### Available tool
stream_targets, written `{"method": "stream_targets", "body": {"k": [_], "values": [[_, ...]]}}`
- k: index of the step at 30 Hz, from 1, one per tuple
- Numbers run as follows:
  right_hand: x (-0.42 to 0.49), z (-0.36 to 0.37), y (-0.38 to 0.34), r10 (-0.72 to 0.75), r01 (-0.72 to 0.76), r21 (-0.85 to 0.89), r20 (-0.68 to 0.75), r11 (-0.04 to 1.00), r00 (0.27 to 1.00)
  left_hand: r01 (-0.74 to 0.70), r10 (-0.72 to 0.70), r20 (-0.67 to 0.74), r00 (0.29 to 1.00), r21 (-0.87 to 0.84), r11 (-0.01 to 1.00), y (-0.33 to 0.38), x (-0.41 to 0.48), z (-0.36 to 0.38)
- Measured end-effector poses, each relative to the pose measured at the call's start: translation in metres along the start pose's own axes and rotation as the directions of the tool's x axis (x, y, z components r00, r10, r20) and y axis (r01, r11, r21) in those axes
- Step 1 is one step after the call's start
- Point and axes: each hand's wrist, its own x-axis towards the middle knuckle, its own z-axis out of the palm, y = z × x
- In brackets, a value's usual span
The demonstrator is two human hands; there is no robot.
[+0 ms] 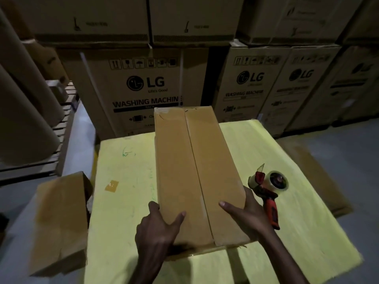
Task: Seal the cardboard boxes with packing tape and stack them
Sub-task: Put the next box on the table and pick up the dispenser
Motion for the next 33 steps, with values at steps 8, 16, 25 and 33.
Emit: {"method": "stream_targets", "body": {"k": [8,16,25,33], "values": [[0.032,-0.033,-0.006,0.102,-0.103,0.03,0.045,0.994,0.994,-0.17,0.198,-0.166,0.966,0.169,0.971,0.033,0.037,-0.006],[0.102,-0.049,0.1,0.461,-0.462,0.121,-0.468,0.878,0.754,-0.297,0.299,-0.163,0.94,0.038,0.954,0.047,0.056,0.022],[0.13,-0.071,0.132,0.482,-0.479,0.086,-0.294,0.874,0.826,-0.291,0.283,-0.2,0.938,-0.012,0.957,0.033,0.035,0.041],[0.088,-0.077,0.092,0.524,-0.372,0.567,-0.127,0.735,0.842,-0.196,0.187,-0.195,0.963,-0.027,0.98,0.024,-0.003,0.066]]}}
